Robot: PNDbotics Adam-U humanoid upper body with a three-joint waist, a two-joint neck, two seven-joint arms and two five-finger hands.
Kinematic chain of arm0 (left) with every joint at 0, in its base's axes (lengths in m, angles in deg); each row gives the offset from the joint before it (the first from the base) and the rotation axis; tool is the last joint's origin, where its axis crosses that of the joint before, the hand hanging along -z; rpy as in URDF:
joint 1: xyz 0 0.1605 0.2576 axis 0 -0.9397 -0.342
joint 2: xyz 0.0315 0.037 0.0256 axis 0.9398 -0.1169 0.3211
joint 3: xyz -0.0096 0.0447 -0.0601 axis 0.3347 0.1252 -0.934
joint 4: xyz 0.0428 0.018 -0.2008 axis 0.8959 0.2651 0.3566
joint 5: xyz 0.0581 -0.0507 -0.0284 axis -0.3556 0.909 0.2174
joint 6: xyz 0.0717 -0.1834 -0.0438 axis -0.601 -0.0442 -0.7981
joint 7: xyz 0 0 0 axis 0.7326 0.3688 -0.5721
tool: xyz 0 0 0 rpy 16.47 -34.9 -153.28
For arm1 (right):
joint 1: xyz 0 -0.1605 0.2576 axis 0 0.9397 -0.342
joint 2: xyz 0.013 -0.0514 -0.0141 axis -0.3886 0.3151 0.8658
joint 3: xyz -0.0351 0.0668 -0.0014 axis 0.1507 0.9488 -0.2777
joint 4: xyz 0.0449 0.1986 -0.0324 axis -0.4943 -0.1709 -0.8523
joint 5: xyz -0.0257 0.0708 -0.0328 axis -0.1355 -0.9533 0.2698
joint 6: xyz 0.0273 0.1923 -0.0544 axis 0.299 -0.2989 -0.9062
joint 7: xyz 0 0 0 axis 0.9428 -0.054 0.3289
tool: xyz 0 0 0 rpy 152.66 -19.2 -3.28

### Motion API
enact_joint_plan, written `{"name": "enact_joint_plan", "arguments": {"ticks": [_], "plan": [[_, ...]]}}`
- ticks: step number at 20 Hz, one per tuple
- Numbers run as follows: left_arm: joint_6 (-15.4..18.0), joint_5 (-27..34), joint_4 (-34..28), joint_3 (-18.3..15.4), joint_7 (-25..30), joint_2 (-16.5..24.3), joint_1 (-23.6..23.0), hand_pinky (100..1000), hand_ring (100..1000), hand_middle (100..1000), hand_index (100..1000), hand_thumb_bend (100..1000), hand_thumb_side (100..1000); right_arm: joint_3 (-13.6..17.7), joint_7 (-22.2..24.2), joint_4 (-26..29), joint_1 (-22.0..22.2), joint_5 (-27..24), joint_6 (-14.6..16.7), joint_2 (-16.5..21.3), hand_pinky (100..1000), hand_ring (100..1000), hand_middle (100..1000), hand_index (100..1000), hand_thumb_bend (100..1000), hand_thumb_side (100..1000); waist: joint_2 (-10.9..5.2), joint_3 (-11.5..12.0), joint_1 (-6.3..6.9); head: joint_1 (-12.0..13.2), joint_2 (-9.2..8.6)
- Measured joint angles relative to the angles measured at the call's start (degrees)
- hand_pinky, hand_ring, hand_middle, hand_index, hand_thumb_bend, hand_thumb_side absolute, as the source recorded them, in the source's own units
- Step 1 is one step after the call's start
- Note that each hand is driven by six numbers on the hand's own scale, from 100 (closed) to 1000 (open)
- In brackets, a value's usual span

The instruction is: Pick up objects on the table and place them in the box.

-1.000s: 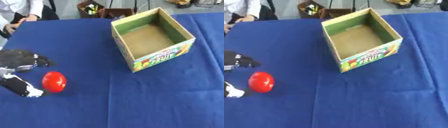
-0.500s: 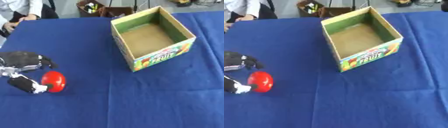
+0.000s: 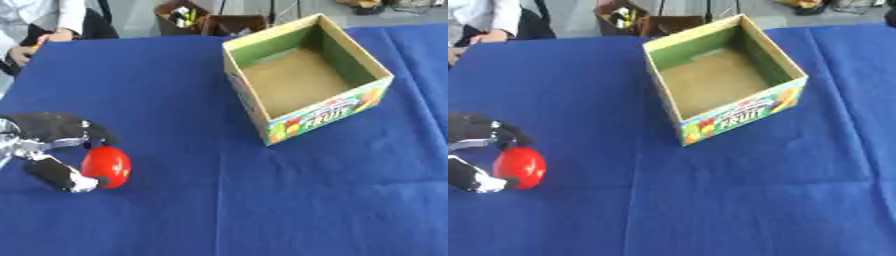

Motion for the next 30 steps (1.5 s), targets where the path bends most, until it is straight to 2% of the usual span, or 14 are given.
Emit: {"name": "enact_joint_plan", "arguments": {"ticks": [5,8,11,18,21,23,24,25,27,30], "plan": [[0.0,-1.1,0.8,0.3,1.0,0.0,0.3,454,692,820,981,577,761,0.0,0.1,0.0,0.0,0.0,-0.1,0.0,709,758,513,721,215,654,0.12,-0.1,0.0,0.1,-0.09],[0.2,-1.2,1.4,0.6,1.3,-0.1,0.3,375,627,799,968,576,755,0.0,0.1,0.0,0.0,0.0,-0.1,-0.1,709,758,513,721,214,654,0.17,-0.1,0.0,0.2,-0.26],[0.5,-1.2,1.7,0.9,1.6,-0.1,0.3,337,584,733,942,562,756,0.0,0.1,0.0,0.0,0.0,-0.1,-0.4,709,759,511,720,213,654,0.25,-0.1,0.0,0.2,-0.36],[1.1,-1.1,1.7,1.3,0.6,-0.5,0.3,284,547,643,908,560,756,0.0,0.1,0.0,0.0,0.0,-0.1,-0.5,709,759,510,719,209,646,0.46,0.0,-0.02,0.3,-0.49],[1.7,-1.2,1.7,1.6,-1.2,-0.6,0.2,233,510,574,872,555,719,0.0,0.1,0.0,0.0,0.0,-0.1,-0.5,709,759,510,719,212,653,0.5,0.0,-0.04,0.3,-0.5],[1.9,-1.6,1.7,1.7,-2.6,-0.6,0.2,173,469,571,864,541,676,0.0,0.1,0.0,0.0,0.0,-0.1,-0.6,709,759,509,719,209,652,0.55,0.0,-0.05,0.4,-0.5],[2.0,-1.8,1.7,1.8,-3.0,-0.6,0.1,173,469,571,864,541,676,0.0,0.1,0.0,0.0,0.0,-0.1,-0.6,709,759,509,719,209,652,0.56,0.0,-0.05,0.4,-0.51],[2.0,-2.0,1.8,1.9,-3.3,-0.6,0.1,144,454,553,854,498,624,0.0,0.1,0.0,0.0,0.0,-0.1,-0.7,710,760,509,719,209,652,0.57,0.0,-0.05,0.4,-0.51],[1.9,-2.2,2.0,2.0,-3.8,-0.6,0.1,138,457,561,855,456,576,0.0,0.1,0.0,0.0,0.0,-0.1,-0.9,710,760,509,719,208,652,0.61,0.0,-0.02,0.4,-0.51],[1.5,-2.2,2.5,2.0,-4.3,-0.6,-0.2,134,461,558,849,404,539,0.0,0.1,0.0,0.0,0.0,-0.1,-0.9,710,760,509,719,207,651,0.79,0.0,-0.02,0.4,-0.52]]}}
